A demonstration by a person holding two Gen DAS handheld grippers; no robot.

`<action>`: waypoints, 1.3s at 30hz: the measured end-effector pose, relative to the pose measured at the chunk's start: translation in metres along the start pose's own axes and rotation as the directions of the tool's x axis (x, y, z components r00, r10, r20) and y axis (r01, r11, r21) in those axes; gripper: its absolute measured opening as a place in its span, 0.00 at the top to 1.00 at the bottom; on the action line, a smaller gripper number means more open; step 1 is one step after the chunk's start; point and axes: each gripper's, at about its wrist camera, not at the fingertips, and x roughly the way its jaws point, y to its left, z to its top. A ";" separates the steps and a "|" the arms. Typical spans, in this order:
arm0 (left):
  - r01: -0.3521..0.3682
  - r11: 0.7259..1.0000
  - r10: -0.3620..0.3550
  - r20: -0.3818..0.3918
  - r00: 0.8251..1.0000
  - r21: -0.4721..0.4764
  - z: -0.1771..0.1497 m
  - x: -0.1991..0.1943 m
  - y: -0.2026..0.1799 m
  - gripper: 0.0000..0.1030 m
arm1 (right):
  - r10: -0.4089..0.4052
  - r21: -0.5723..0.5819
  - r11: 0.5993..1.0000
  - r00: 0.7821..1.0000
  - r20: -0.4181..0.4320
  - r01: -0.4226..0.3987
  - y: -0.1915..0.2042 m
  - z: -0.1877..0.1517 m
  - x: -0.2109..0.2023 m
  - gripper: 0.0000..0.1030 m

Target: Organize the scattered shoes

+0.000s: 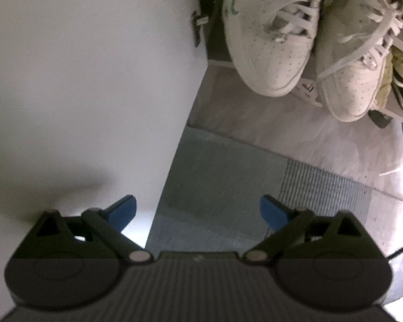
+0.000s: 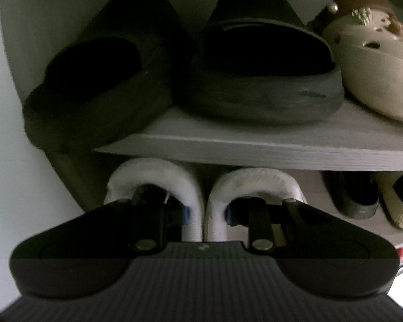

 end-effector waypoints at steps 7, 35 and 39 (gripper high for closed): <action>0.051 0.999 -0.051 0.070 0.996 0.002 0.009 0.028 -0.023 0.03 | 0.018 -0.071 0.997 0.987 0.161 -0.007 0.001 -0.033 -0.004 0.70; 0.188 0.978 -0.206 0.490 0.847 0.088 0.017 0.051 -0.054 0.02 | -0.012 -0.017 1.000 0.985 0.174 0.016 0.004 -0.037 0.054 0.65; 0.221 0.974 -0.217 0.459 0.861 0.047 0.024 0.048 -0.049 0.03 | -0.037 0.002 0.999 0.991 0.132 0.037 0.004 -0.029 0.064 0.63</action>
